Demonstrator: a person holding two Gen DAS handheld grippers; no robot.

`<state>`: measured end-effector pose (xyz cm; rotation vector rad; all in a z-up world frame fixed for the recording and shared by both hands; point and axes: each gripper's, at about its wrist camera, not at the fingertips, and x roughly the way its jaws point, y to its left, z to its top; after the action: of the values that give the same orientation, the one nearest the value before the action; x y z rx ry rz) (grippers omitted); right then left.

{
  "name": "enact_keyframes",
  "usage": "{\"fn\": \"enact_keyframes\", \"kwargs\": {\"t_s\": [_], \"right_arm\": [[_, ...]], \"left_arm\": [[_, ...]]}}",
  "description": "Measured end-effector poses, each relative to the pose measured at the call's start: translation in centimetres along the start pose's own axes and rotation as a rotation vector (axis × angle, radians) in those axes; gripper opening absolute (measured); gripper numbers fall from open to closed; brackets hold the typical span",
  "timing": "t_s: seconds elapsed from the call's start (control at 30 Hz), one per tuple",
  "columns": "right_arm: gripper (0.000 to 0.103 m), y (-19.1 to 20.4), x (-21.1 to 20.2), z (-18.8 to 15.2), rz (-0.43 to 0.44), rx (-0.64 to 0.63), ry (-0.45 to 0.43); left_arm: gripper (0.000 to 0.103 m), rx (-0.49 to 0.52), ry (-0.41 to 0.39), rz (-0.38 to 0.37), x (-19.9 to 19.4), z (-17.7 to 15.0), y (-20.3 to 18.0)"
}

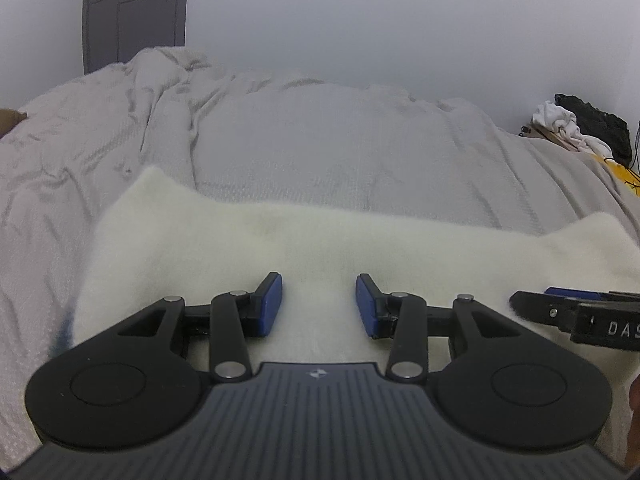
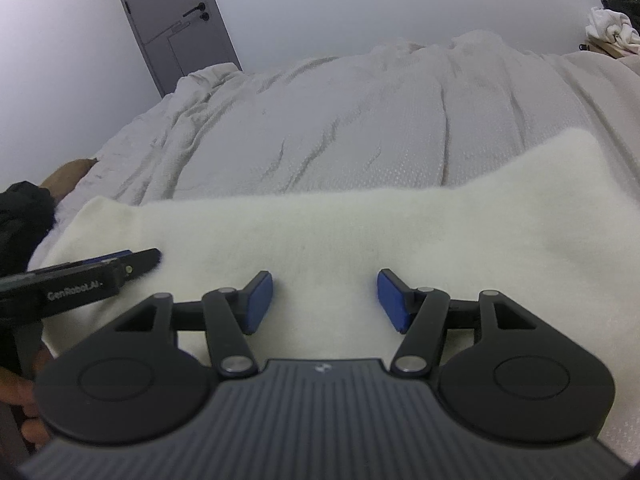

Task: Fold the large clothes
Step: 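Open both tools and press the folded sweater flat, then grasp the sweater's folded end again with both tools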

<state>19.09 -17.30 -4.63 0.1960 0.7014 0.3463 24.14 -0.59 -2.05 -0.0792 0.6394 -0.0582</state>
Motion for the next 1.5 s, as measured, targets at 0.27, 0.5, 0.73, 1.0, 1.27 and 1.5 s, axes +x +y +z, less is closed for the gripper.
{"fn": "enact_keyframes", "kwargs": {"t_s": [0.27,0.5,0.73,1.0,1.27,1.5], "right_arm": [[0.061,0.8,-0.8,-0.1,-0.021,-0.001,-0.007],[0.061,1.0,-3.2,-0.7,-0.012,0.04,-0.013],[0.082,0.3,-7.2,-1.7,0.061,0.183,-0.03],[0.103,-1.6,-8.0,-3.9,0.215,0.437,0.035],[0.103,-3.3,-4.9,-6.4,0.332,0.721,0.132],[0.103,-4.4,-0.6,-6.6,0.327,0.874,0.129]], "left_arm": [[0.058,-0.038,-0.033,-0.004,-3.7,-0.7,-0.6],[0.073,-0.108,-0.054,-0.034,-8.4,-2.0,-0.7],[0.08,-0.334,0.019,-0.132,-11.0,-4.8,1.0],[0.08,-0.743,0.183,-0.274,-8.6,-8.0,5.9],[0.08,-1.014,0.16,-0.371,-6.2,-10.1,9.4],[0.08,-1.143,0.118,-0.376,-4.3,-10.8,10.6]]}}
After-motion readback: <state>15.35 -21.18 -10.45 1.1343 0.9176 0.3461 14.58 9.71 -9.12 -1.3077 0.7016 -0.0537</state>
